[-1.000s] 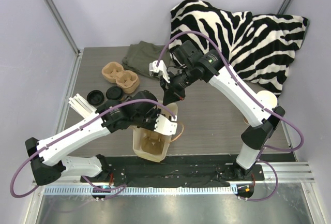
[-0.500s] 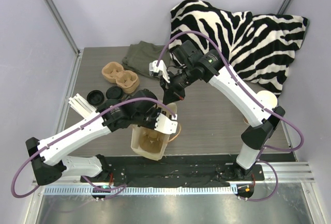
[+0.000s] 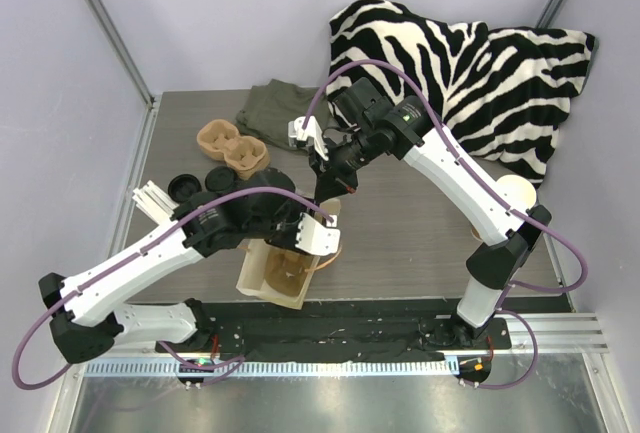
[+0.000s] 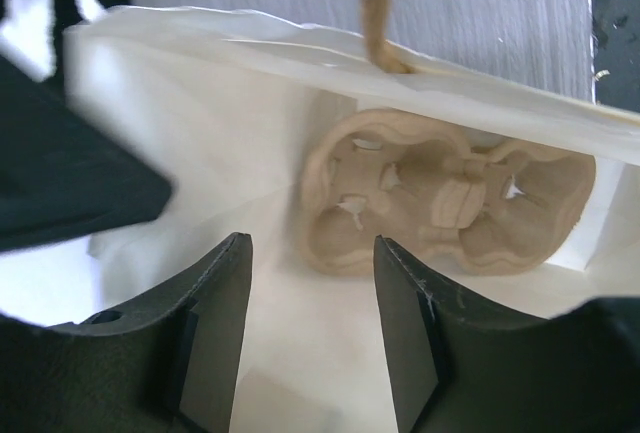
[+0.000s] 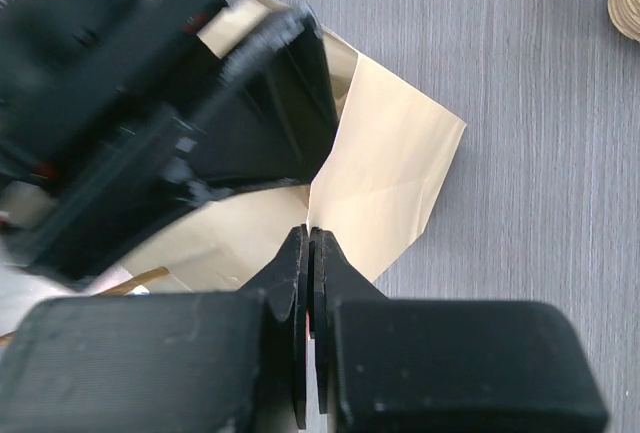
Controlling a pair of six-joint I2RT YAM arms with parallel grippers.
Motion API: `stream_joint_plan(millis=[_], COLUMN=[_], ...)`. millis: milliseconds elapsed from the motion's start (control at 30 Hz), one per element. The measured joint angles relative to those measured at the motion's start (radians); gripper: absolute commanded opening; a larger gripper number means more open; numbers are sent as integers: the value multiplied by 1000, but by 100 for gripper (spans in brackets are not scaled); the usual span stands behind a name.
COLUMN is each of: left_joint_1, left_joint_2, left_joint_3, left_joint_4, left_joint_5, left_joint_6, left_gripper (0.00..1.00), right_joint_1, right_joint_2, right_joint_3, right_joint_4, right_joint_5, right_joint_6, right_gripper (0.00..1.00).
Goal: Pack the takeout coffee
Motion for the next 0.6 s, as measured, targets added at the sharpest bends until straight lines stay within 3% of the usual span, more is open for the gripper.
stream_joint_plan(millis=[333, 533, 600], left_joint_1=[-2, -9, -14], left_joint_2=[-31, -33, -33], left_joint_3=[-1, -92, -122], left_joint_4=[49, 130, 153], left_joint_5=[-31, -101, -120], left_joint_6=[-19, 0, 11], left_gripper=[33, 32, 37], right_joint_1=[0, 0, 0], right_joint_2=[0, 0, 0], right_joint_3=[0, 0, 0], right_joint_4=[9, 16, 18], right_joint_5=[3, 2, 2], right_joint_6=[-3, 11, 13], right_gripper=[1, 1, 1])
